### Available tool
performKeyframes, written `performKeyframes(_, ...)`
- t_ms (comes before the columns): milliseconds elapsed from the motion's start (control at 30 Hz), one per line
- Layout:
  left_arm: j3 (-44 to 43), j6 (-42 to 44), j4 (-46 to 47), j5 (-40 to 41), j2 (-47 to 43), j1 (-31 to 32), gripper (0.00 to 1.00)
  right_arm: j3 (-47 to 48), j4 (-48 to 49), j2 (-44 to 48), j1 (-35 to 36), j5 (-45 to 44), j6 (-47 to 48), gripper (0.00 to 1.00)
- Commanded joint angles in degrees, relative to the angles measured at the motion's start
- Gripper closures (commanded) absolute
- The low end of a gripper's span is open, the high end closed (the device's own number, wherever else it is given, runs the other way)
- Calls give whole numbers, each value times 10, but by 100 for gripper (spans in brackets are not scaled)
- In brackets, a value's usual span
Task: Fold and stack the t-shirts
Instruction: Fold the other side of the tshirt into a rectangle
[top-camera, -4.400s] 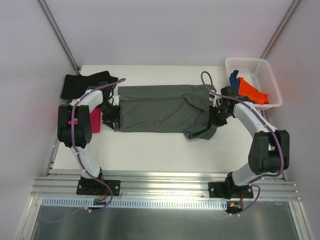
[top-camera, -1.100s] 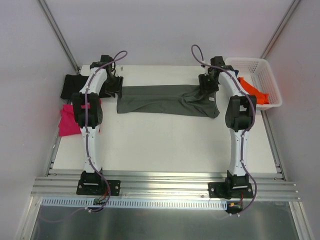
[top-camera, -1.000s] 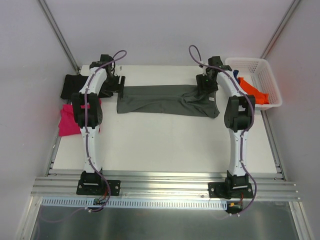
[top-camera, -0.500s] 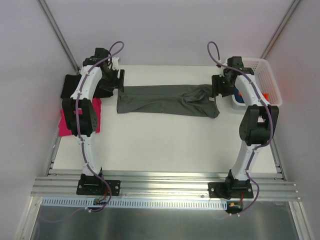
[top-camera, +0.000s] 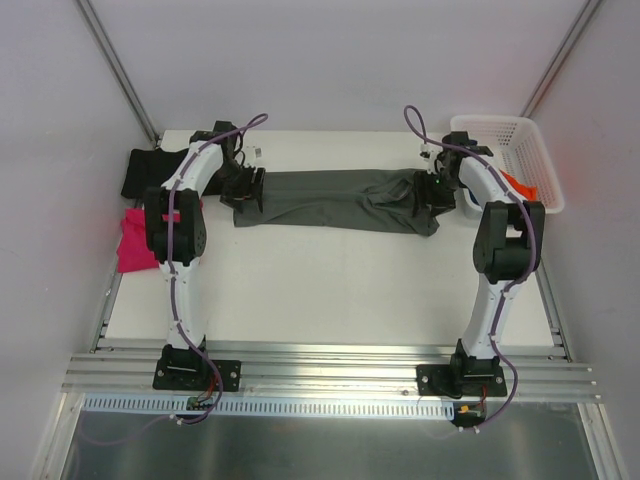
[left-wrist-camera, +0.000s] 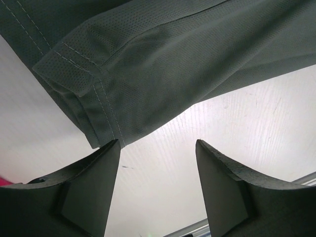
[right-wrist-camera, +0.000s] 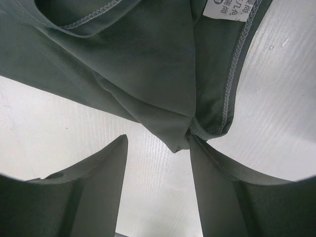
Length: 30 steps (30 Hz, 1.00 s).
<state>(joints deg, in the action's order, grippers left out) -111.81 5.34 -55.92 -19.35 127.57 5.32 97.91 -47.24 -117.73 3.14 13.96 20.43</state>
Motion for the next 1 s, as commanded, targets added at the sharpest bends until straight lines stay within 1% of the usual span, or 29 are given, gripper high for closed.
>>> performKeyframes(0,-6,3,-20,-22,8,4,37,14,-14,-6,-1,10,1,44)
performKeyframes(200,-25,2,-25,-19,31,4,37,11,-10,-19,-14,8,5,44)
performKeyframes(467,-19,2,-26,-6,41,4,37,12,-7,-43,-30,23,3,46)
performKeyframes(500,-18,1,-27,-5,42,4,38,14,-7,-45,-30,28,5,49)
performKeyframes(567,-18,1,-27,-2,44,4,38,18,-7,-53,-42,45,3,52)
performKeyframes(633,-18,3,-26,2,46,4,39,22,-7,-59,-45,56,2,62)
performKeyframes(767,-18,4,-25,14,50,4,40,34,-7,-64,-49,82,1,76)
performKeyframes(800,-17,4,-26,14,51,4,41,36,-7,-64,-49,83,0,90)
performKeyframes(867,-14,5,-25,17,46,4,42,37,-10,-62,-52,83,0,99)
performKeyframes(967,-3,10,-26,28,40,3,43,40,-13,-53,-64,78,-6,99)
